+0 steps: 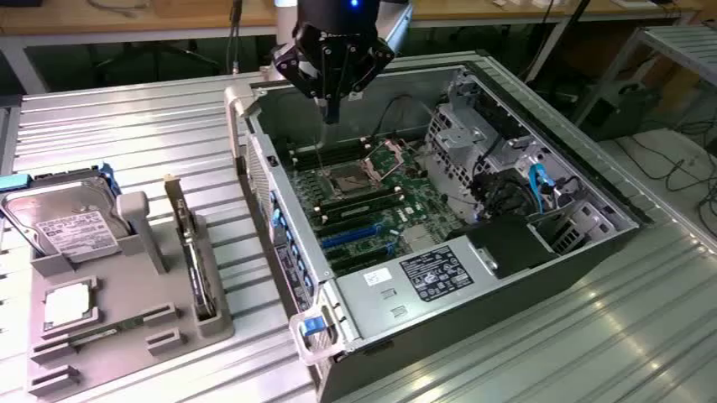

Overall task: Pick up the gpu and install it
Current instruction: 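Reach for the gpu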

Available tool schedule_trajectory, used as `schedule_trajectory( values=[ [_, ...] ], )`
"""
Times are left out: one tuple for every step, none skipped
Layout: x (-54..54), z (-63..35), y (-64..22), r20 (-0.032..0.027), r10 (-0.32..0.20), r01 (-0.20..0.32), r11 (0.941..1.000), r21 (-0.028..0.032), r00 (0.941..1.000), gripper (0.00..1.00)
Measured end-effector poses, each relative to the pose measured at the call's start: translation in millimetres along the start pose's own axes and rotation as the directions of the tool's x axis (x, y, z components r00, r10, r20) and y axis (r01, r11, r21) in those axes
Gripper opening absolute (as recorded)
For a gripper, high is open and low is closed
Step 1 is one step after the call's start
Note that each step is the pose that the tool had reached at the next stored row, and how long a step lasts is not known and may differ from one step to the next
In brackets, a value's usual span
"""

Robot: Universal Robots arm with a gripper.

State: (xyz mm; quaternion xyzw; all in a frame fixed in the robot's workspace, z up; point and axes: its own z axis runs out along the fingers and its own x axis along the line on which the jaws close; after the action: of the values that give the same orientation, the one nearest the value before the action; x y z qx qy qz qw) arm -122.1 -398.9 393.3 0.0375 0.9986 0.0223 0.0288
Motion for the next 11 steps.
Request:
schedule_trajectory(
  values=[
    [1.0,-0.1,-0.1,0.0,0.0,0.0,1.0,0.0,1.0,0.11],
    [4.3,-0.3,-0.3,0.0,0.0,0.0,1.0,0.0,1.0,0.11],
    [6.5,-0.4,-0.5,0.0,0.0,0.0,1.0,0.0,1.0,0.11],
    [8.0,-0.5,-0.6,0.0,0.0,0.0,1.0,0.0,1.0,0.11],
    [9.5,-0.6,-0.7,0.0,0.0,0.0,1.0,0.0,1.0,0.11],
    [10.9,-0.7,-0.8,0.0,0.0,0.0,1.0,0.0,1.0,0.11],
    [12.5,-0.7,-1.0,0.0,0.0,0.0,1.0,0.0,1.0,0.11],
    [14.0,-0.8,-1.1,0.0,0.0,0.0,1.0,0.0,1.0,0.11],
    [15.6,-0.9,-1.2,0.0,0.0,0.0,1.0,0.0,1.0,0.11],
    [17.2,-1.0,-1.3,0.0,0.0,0.0,1.0,0.0,1.0,0.11],
    [18.6,-1.1,-1.4,0.0,0.0,0.0,1.0,0.0,1.0,0.11]
  ],
)
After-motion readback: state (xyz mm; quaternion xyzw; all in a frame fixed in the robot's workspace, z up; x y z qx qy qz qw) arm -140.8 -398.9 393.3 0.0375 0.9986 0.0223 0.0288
